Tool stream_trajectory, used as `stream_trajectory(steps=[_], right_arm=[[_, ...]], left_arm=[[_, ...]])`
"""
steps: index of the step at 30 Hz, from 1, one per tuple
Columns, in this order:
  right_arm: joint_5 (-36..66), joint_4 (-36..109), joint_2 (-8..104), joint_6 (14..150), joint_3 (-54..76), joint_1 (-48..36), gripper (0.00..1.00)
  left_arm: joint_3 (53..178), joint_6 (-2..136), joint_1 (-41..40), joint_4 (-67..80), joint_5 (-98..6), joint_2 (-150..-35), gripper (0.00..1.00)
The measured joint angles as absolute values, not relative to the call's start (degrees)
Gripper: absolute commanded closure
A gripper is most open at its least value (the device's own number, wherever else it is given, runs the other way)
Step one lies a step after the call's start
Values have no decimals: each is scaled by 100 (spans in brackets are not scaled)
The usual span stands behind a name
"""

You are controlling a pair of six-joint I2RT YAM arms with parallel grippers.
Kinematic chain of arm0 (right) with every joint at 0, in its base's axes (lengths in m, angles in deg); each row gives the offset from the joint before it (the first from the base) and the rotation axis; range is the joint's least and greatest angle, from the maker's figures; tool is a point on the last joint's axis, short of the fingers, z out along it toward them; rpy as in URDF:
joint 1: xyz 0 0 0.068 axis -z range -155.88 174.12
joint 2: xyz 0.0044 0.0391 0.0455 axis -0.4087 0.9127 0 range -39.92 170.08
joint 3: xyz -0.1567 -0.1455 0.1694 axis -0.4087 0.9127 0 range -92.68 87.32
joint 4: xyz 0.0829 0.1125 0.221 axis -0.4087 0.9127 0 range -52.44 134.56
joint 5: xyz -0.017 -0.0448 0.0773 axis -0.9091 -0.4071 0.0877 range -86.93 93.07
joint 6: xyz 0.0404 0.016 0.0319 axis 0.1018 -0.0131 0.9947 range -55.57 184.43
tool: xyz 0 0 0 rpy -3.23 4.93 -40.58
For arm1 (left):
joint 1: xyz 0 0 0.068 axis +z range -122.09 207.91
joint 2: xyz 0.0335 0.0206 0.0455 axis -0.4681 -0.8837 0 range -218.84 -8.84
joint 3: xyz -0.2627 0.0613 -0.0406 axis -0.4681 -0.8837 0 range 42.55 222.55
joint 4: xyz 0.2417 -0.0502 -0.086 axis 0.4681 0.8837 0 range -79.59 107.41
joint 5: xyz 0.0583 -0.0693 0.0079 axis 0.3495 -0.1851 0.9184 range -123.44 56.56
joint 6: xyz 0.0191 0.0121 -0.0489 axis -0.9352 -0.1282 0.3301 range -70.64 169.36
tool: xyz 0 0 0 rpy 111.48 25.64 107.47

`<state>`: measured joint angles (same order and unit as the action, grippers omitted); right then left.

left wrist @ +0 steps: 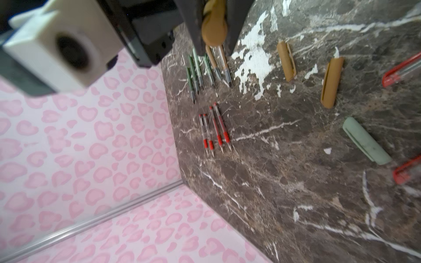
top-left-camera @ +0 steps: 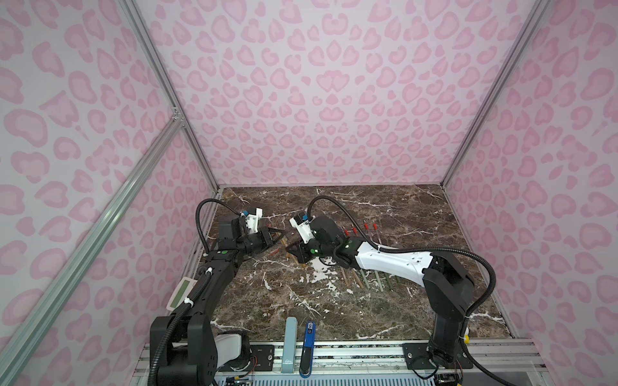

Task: Remove pen caps from pens
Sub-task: Open the pen cap on the pen, then place the pen cap at the middle-left of the table, then place the pen at the center of the table.

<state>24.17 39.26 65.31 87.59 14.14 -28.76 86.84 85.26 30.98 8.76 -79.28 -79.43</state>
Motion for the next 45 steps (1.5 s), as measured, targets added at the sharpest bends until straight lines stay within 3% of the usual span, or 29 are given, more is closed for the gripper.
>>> stream_trajectory(steps=[11, 20, 26, 35, 45], right_arm=[[2056, 4684, 5893, 8879, 2356, -2618, 100], [1720, 4837, 5733, 9181, 2913, -2358, 100], [1410, 4868, 5888, 9454, 3051, -2338, 100], [918, 4999, 6177, 9555, 3020, -2349, 87], [706, 5159, 6087, 9520, 2946, -2356, 63]], left_arm=[[8730, 8353, 3303, 618, -7598, -7897, 97], [8512, 7735, 3223, 1179, -6101, -8433, 97], [8464, 7451, 2707, 1324, -5544, -8778, 97], [8166, 7223, 2195, 1361, -4973, -9189, 96], [8072, 7357, 1940, 1295, -4632, -9663, 91]])
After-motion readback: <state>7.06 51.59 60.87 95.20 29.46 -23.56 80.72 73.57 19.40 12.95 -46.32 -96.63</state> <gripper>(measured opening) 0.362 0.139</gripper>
